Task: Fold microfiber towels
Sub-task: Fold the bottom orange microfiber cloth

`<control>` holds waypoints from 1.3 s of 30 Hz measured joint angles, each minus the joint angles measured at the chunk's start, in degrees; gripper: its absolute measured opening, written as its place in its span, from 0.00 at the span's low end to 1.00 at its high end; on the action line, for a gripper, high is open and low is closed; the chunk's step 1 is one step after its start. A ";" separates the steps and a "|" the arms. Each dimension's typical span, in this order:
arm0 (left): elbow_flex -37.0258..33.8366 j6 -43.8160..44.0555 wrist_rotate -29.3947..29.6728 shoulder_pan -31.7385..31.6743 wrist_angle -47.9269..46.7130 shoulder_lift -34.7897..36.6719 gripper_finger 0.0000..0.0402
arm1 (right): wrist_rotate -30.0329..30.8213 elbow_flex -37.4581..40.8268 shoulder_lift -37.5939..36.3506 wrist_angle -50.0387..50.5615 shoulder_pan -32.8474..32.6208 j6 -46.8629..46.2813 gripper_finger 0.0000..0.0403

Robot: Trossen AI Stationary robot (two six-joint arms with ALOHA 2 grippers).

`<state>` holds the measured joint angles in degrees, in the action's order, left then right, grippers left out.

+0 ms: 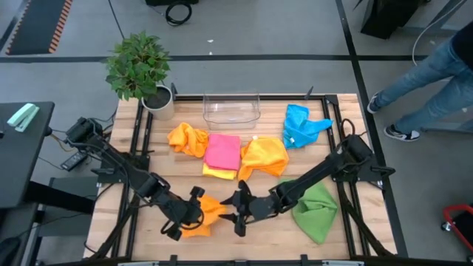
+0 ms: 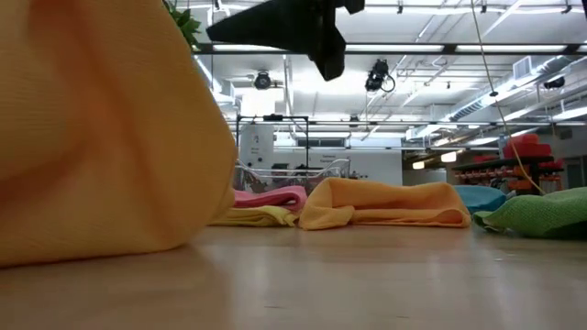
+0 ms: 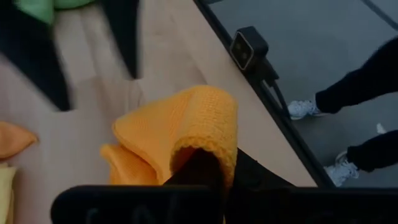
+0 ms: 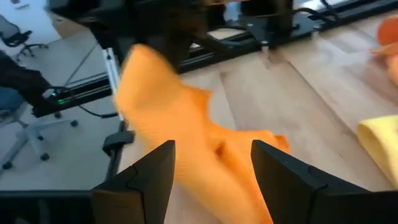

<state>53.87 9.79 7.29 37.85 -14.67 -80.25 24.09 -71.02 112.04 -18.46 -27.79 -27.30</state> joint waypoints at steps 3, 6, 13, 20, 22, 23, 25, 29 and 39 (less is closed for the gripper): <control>0.00 -0.64 -0.08 -0.69 -0.83 0.00 0.01 | -0.17 -1.48 1.83 1.47 -0.95 4.80 0.55; 0.00 -2.87 -0.07 -1.36 -0.33 0.00 0.02 | 0.92 -3.59 4.26 4.46 -0.83 6.39 0.55; 0.00 -7.31 -0.11 -1.25 -0.67 0.00 0.01 | 1.08 -13.54 9.09 11.08 2.01 8.10 0.51; 0.00 -9.08 -0.06 -0.60 -0.71 0.02 0.03 | -0.59 -19.85 9.66 21.84 2.44 7.37 0.10; 0.00 -9.10 0.00 -0.63 -0.70 0.04 0.01 | -1.09 -19.85 8.62 22.39 2.45 6.80 0.03; 0.00 -9.01 0.01 -0.70 -0.69 0.04 0.01 | -1.03 -19.71 7.80 22.44 2.32 6.41 0.03; 0.00 -7.95 0.56 -0.76 -0.68 0.07 0.03 | -0.83 -19.66 6.15 23.35 2.01 6.00 0.03; 0.02 -3.93 2.12 -1.41 -1.86 0.07 0.16 | 0.53 -19.66 3.39 27.84 1.22 5.38 0.02; 0.01 2.54 3.29 -0.18 -14.43 0.13 0.63 | 1.97 -19.61 1.30 38.36 0.16 -0.62 0.01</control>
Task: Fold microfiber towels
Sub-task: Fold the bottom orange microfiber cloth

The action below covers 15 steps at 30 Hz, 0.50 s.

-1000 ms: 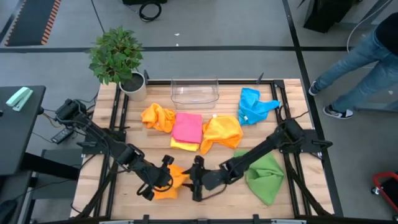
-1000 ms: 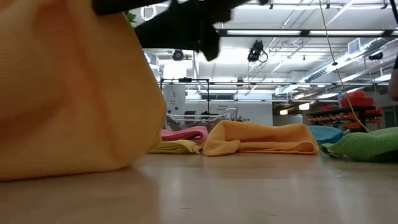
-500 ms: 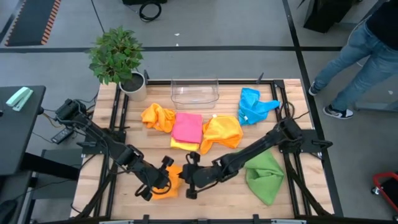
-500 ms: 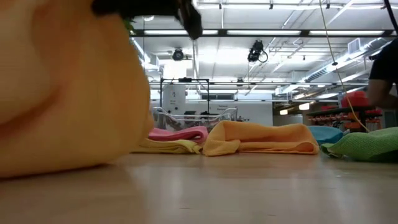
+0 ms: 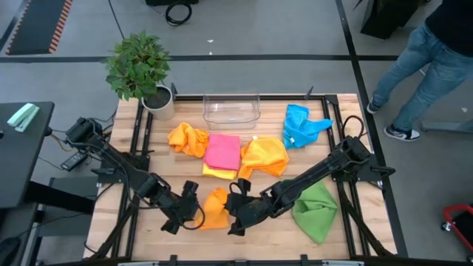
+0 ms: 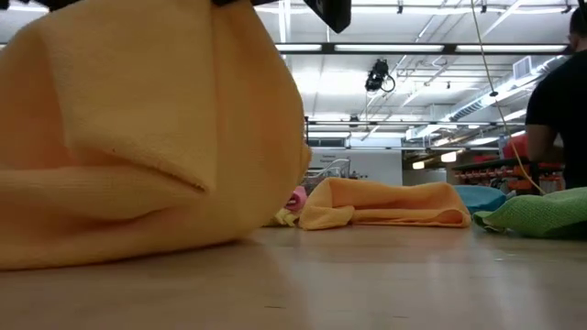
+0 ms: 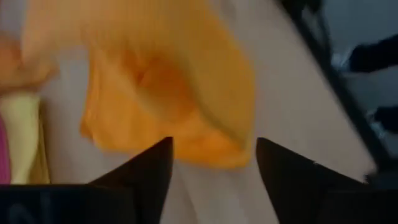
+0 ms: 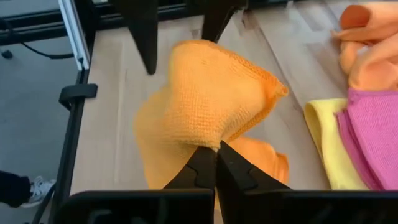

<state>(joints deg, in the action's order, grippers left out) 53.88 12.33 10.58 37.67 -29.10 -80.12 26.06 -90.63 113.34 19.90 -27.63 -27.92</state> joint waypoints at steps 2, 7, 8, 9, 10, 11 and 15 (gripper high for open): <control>-1.25 2.13 3.33 0.90 -0.97 0.08 0.68 | 0.00 0.00 0.00 0.29 0.02 0.02 0.01; -10.63 8.46 11.15 3.13 4.17 0.07 0.71 | 0.04 0.00 0.00 0.25 0.13 -0.17 0.01; -12.66 9.96 11.41 3.26 6.01 0.07 0.70 | 0.02 0.00 0.00 0.27 0.10 -0.17 0.01; -14.58 11.45 11.65 3.37 7.43 0.07 0.68 | 0.02 0.00 0.00 0.24 0.10 -0.17 0.01; -16.23 12.90 12.00 3.43 8.66 0.02 0.65 | 0.02 0.00 0.00 0.24 0.10 -0.17 0.01; -17.50 13.99 12.29 3.47 9.96 0.00 0.61 | 0.02 0.00 0.00 0.24 0.10 -0.17 0.01; -19.68 15.82 12.66 4.16 13.80 0.00 0.31 | 0.02 0.00 0.00 0.30 0.33 -0.50 0.01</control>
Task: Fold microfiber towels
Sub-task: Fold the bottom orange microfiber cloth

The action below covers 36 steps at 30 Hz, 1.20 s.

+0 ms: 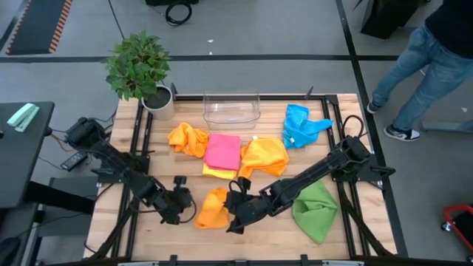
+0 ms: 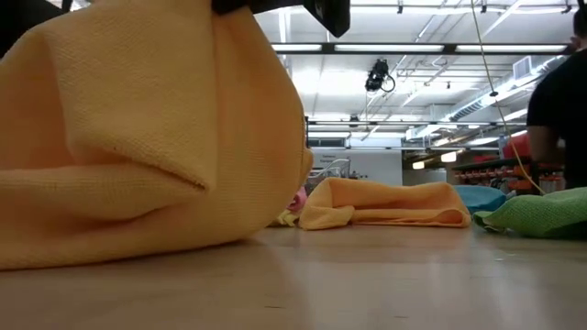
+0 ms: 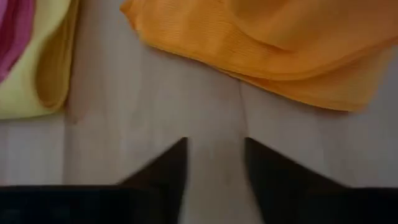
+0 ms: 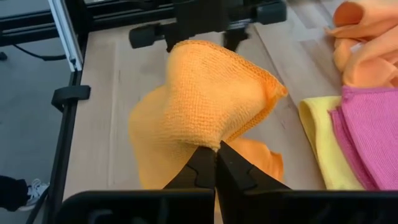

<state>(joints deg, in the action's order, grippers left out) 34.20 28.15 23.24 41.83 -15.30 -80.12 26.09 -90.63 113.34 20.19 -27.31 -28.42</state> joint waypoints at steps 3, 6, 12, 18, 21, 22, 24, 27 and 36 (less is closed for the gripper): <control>0.02 -0.38 0.09 0.89 3.23 0.00 0.06 | 0.00 0.02 0.00 0.06 0.19 -0.07 0.01; 0.02 -0.03 0.27 1.90 6.08 0.02 0.03 | 0.00 0.02 0.00 0.07 0.27 -0.08 0.01; 0.08 1.33 3.25 5.45 14.54 -0.09 0.02 | 0.00 0.02 0.00 0.39 0.30 -0.09 0.01; 0.08 1.25 9.64 7.63 14.18 -0.48 0.07 | 0.00 0.04 0.00 0.39 0.30 -0.09 0.01; 0.08 3.35 9.64 9.36 14.29 -0.48 0.16 | 0.00 0.04 0.00 0.36 0.15 -0.09 0.01; 0.08 4.49 9.87 10.02 14.27 -0.48 0.19 | 0.00 0.04 0.00 0.38 0.15 -0.09 0.01; 0.08 6.24 11.52 11.34 14.18 -0.46 0.26 | 0.00 0.04 0.00 0.36 0.11 -0.09 0.01; 0.08 7.93 16.92 12.72 12.63 -0.46 0.37 | 0.00 0.04 0.00 0.36 0.13 -0.09 0.01; 0.08 9.85 29.10 13.43 12.21 -5.59 0.63 | 0.00 0.04 0.00 0.30 0.11 -0.08 0.01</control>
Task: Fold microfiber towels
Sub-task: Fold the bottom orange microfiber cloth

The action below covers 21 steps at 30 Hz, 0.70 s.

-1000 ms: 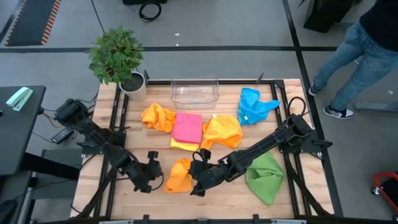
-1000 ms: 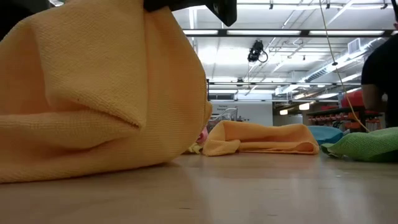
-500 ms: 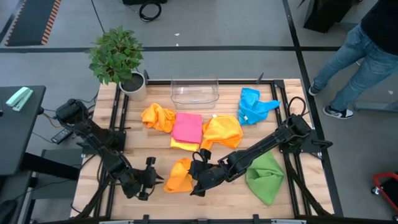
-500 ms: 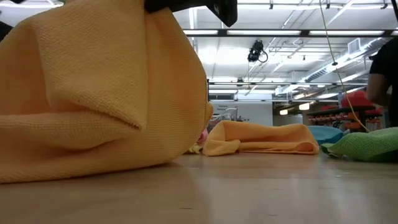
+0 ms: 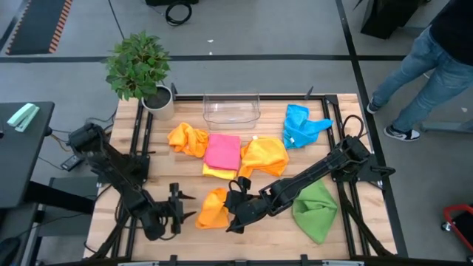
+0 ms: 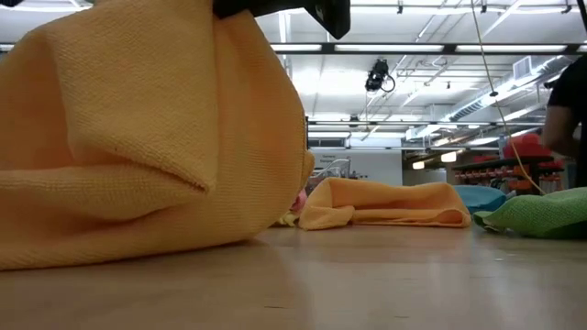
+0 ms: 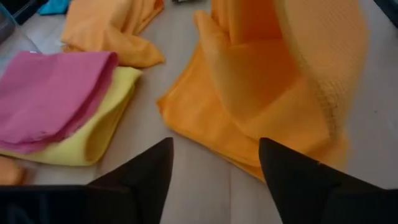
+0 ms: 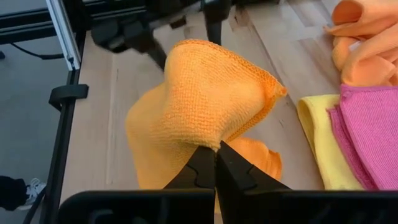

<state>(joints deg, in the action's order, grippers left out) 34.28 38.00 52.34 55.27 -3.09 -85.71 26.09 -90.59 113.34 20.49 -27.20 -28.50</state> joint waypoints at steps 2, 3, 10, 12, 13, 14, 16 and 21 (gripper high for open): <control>-0.02 -0.20 -0.03 0.02 0.96 -2.48 0.66 | 0.00 0.00 0.00 0.00 0.00 0.01 0.01; -0.02 -0.16 -0.09 0.02 1.77 -3.47 0.67 | 0.00 0.00 0.00 -0.04 0.02 -0.01 0.01; -0.04 -6.04 -8.03 0.26 6.85 -5.03 0.65 | -0.70 0.02 0.00 -0.04 -0.10 0.20 0.01; -0.04 -8.39 -10.78 0.22 8.58 -5.00 0.63 | -0.72 0.02 0.00 -0.04 -0.35 0.51 0.01; -0.03 -8.54 -11.49 -0.16 9.16 -5.12 0.63 | -0.81 0.02 0.00 -0.04 -0.39 0.60 0.01; -0.02 -8.59 -12.29 -0.72 9.66 -5.31 0.62 | -0.89 0.02 0.00 -0.03 -0.51 0.63 0.01; -0.02 -8.69 -14.57 -2.09 10.67 -5.66 0.61 | -0.90 0.02 0.00 -0.02 -0.74 0.63 0.01; -0.02 -10.49 -18.15 -4.19 16.20 -7.10 0.61 | -0.89 0.02 0.00 -0.02 -1.17 0.63 0.01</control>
<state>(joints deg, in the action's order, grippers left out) 34.26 27.51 34.19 51.07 13.11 -92.81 25.19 -90.56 113.34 20.47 -28.38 -27.88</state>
